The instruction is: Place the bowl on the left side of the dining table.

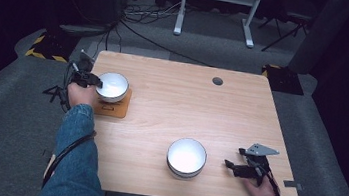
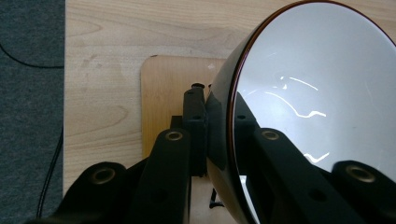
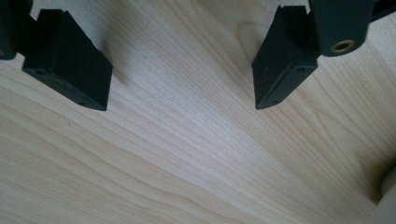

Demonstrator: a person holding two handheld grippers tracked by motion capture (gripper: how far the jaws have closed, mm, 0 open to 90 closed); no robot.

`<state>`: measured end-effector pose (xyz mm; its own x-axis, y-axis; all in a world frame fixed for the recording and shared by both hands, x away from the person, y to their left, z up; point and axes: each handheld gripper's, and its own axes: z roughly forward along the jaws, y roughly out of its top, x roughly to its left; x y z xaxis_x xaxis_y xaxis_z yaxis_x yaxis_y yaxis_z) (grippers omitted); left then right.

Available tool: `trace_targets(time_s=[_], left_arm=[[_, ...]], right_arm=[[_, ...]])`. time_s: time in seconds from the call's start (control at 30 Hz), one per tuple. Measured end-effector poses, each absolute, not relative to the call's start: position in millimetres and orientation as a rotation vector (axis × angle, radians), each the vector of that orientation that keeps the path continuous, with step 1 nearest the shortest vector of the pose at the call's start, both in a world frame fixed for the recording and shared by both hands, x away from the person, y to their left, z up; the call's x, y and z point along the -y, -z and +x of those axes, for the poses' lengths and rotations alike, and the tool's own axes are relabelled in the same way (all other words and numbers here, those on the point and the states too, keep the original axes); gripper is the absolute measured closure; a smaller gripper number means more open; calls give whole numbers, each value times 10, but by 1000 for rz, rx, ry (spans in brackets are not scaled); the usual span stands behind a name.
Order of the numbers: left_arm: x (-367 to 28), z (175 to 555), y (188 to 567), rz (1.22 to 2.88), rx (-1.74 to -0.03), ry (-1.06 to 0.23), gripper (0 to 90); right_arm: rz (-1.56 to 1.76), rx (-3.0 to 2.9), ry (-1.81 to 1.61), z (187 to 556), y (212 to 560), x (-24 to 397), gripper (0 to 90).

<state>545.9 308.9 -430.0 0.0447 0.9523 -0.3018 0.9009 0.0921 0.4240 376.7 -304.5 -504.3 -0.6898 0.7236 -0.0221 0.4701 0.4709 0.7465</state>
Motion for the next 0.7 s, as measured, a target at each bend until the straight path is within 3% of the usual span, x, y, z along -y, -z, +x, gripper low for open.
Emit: trace_targets(time_s=[0.7], left_arm=[[-3158, 5435, 4480, 1791, -1879, -71, 819]], right_arm=[[1008, -2388, -1057, 3767, 5043, 3045, 201]])
